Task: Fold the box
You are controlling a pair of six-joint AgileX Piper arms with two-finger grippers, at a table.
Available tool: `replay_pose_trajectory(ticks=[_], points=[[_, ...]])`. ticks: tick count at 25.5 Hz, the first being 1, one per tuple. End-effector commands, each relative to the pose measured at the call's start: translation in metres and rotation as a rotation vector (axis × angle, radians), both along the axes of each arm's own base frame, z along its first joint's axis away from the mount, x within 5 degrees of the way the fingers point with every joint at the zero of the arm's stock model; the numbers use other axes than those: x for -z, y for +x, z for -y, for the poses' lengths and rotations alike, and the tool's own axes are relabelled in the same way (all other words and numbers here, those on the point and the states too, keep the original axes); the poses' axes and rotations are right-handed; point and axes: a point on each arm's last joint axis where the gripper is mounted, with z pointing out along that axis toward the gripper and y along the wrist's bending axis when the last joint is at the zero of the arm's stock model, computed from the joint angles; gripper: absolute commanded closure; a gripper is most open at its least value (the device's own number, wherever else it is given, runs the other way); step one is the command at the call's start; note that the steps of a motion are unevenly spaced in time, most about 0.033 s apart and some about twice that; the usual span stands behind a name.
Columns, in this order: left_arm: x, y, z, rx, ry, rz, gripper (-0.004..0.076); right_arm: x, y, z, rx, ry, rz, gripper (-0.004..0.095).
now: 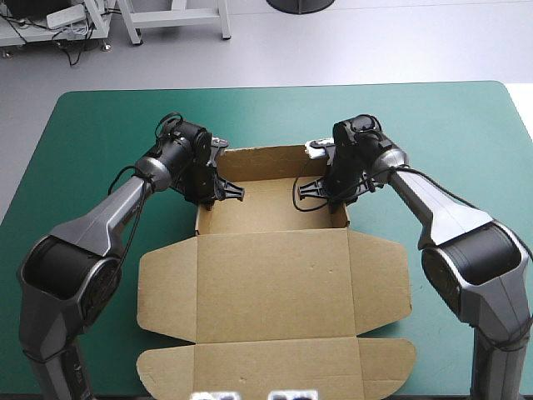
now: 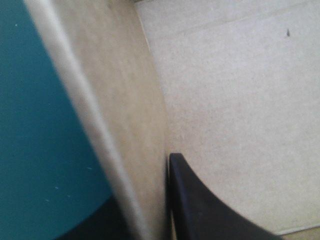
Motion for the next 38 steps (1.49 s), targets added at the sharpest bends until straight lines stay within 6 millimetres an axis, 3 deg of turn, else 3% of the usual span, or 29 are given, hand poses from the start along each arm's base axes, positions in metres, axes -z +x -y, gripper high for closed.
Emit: replay_pose_trajectory(ticks=[1, 4, 6, 8, 11, 17, 22, 24, 26, 31, 34, 38], points=[[-0.027, -0.012, 0.004, 0.032, -0.017, 0.016, 0.0509, -0.027, -0.013, -0.012, -0.056, 0.115, 0.011, 0.0606], [-0.029, -0.013, 0.003, 0.035, -0.017, 0.018, 0.0309, -0.027, -0.013, -0.013, -0.067, 0.12, 0.011, 0.026], [-0.032, -0.013, 0.003, 0.037, -0.02, 0.037, 0.0216, -0.027, -0.013, -0.012, -0.066, 0.112, 0.014, 0.0121], [-0.039, -0.014, 0.001, 0.036, -0.031, 0.068, 0.0164, -0.026, -0.013, -0.011, -0.068, 0.097, 0.02, 0.0064], [-0.06, -0.02, -0.007, 0.041, -0.01, 0.151, 0.015, -0.034, -0.014, -0.008, -0.098, 0.085, 0.053, 0.0064], [-0.098, -0.037, -0.019, 0.039, -0.015, 0.268, 0.015, -0.083, -0.017, 0.002, -0.119, 0.064, 0.221, 0.0064], [-0.12, -0.047, -0.029, 0.038, 0.004, 0.354, 0.015, -0.107, -0.022, 0.011, -0.132, 0.07, 0.293, 0.0065], [-0.141, -0.057, -0.036, 0.038, -0.011, 0.451, 0.015, -0.12, -0.027, 0.019, -0.148, 0.04, 0.341, 0.0065], [-0.168, -0.074, -0.043, 0.037, -0.059, 0.562, 0.015, -0.133, -0.034, 0.026, -0.165, 0.037, 0.381, 0.0065], [-0.202, -0.11, -0.06, 0.054, -0.086, 0.678, 0.0166, -0.158, -0.049, 0.036, -0.199, 0.043, 0.452, 0.007], [-0.211, -0.136, -0.076, 0.061, -0.049, 0.71, 0.0183, -0.17, -0.059, 0.038, -0.232, 0.061, 0.484, 0.007], [-0.206, -0.17, -0.095, 0.053, -0.01, 0.695, 0.0201, -0.179, -0.066, 0.04, -0.263, 0.065, 0.513, 0.0074]])
